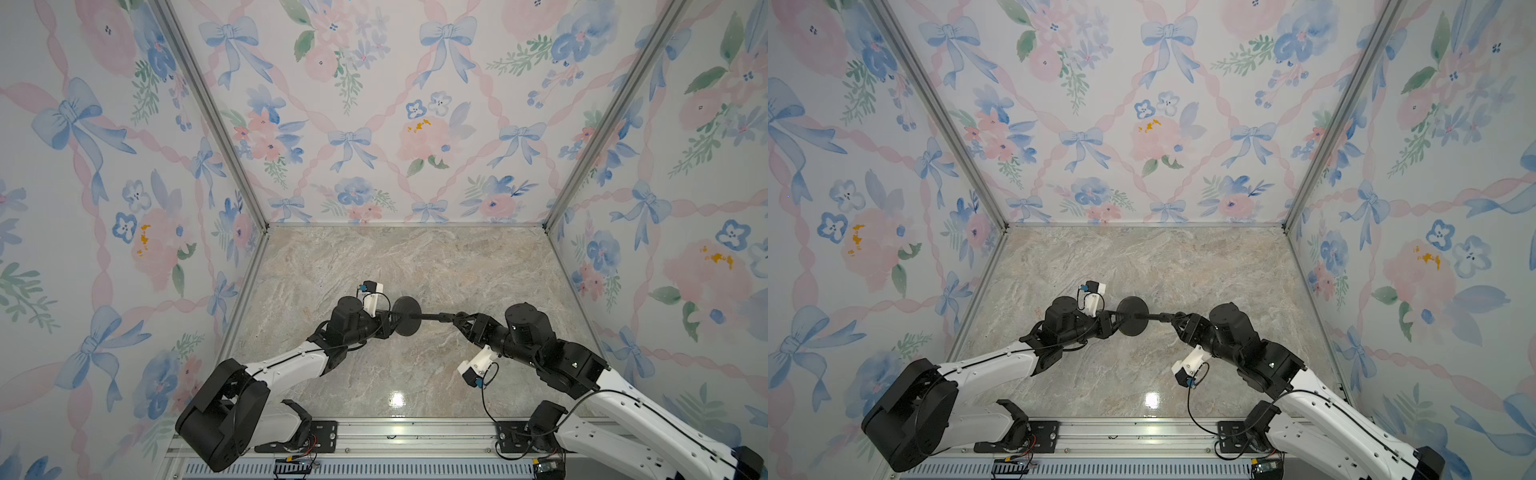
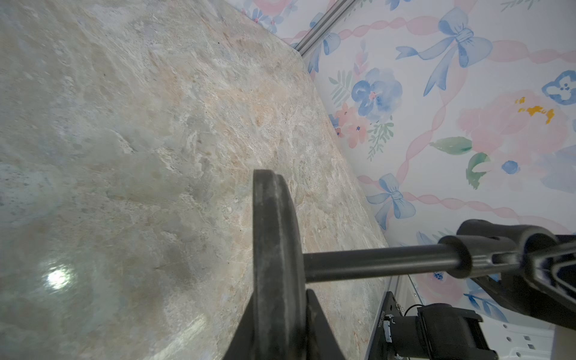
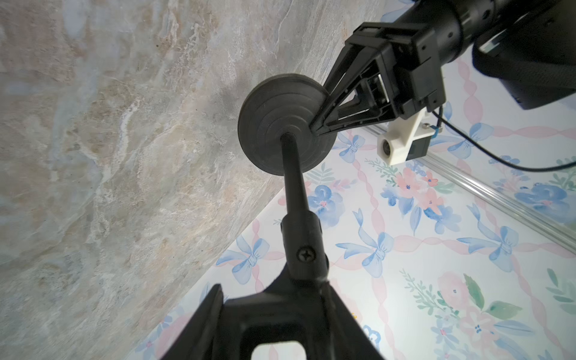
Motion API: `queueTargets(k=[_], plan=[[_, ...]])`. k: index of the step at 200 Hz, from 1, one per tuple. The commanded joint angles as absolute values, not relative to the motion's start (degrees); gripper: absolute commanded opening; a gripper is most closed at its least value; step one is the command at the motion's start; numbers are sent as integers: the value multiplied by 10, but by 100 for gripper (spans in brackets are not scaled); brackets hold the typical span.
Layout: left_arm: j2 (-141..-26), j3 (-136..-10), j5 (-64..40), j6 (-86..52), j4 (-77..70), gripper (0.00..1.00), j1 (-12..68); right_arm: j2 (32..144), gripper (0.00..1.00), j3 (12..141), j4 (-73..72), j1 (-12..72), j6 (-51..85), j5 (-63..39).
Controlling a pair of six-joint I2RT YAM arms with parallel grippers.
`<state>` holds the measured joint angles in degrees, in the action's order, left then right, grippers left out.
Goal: Assemble a microphone stand
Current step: Screw the microphone stand pole into the microphone stand base.
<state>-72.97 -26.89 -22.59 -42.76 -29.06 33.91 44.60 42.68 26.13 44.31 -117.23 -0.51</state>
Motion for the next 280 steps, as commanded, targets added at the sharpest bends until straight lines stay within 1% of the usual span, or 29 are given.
queueTargets(k=[1, 27, 51, 77, 114, 133, 145, 160, 173, 185, 200, 204, 212, 226, 240, 252, 263, 275, 280], plan=[[-727, -292, -240, -432, -330, 0, 336, 445, 43, 420, 261, 445, -1114, -22], [-727, -293, -238, -431, -330, 0, 335, 446, 40, 428, 237, 445, -961, -61], [-725, -293, -235, -431, -330, 0, 336, 462, 39, 448, 247, 444, -814, -93], [-717, -288, -220, -425, -330, 0, 335, 504, 40, 502, 261, 440, -548, -133], [-708, -287, -204, -419, -330, 0, 336, 570, 37, 550, 235, 427, -248, -154], [-708, -286, -194, -419, -330, 0, 335, 595, 35, 552, 198, 410, -90, -187], [-708, -286, -187, -419, -330, 0, 335, 613, 33, 545, 154, 393, 54, -192], [-708, -287, -183, -417, -330, 0, 335, 639, 32, 542, 104, 361, 237, -242], [-707, -286, -178, -416, -330, 0, 336, 659, 32, 533, 62, 347, 369, -276], [-706, -284, -171, -415, -330, 0, 335, 673, 33, 528, 54, 340, 459, -280], [-708, -285, -168, -414, -330, 0, 335, 689, 30, 527, 52, 328, 553, -293], [-709, -285, -169, -414, -330, 0, 335, 692, 32, 529, 51, 326, 567, -297], [-711, -286, -169, -415, -330, 0, 335, 694, 44, 531, 47, 324, 580, -297], [-713, -286, -168, -418, -330, 0, 334, 683, 48, 540, 67, 321, 535, -283], [-714, -285, -167, -421, -330, 0, 332, 667, 57, 566, 127, 314, 445, -258], [-713, -283, -165, -420, -330, 0, 331, 653, 61, 582, 158, 303, 368, -258], [-709, -281, -160, -420, -330, 0, 330, 633, 68, 591, 184, 294, 263, -258], [-708, -281, -161, -419, -330, 0, 330, 604, 69, 591, 205, 283, 150, -263], [-708, -281, -161, -420, -330, 0, 330, 591, 72, 589, 213, 280, 93, -268]])
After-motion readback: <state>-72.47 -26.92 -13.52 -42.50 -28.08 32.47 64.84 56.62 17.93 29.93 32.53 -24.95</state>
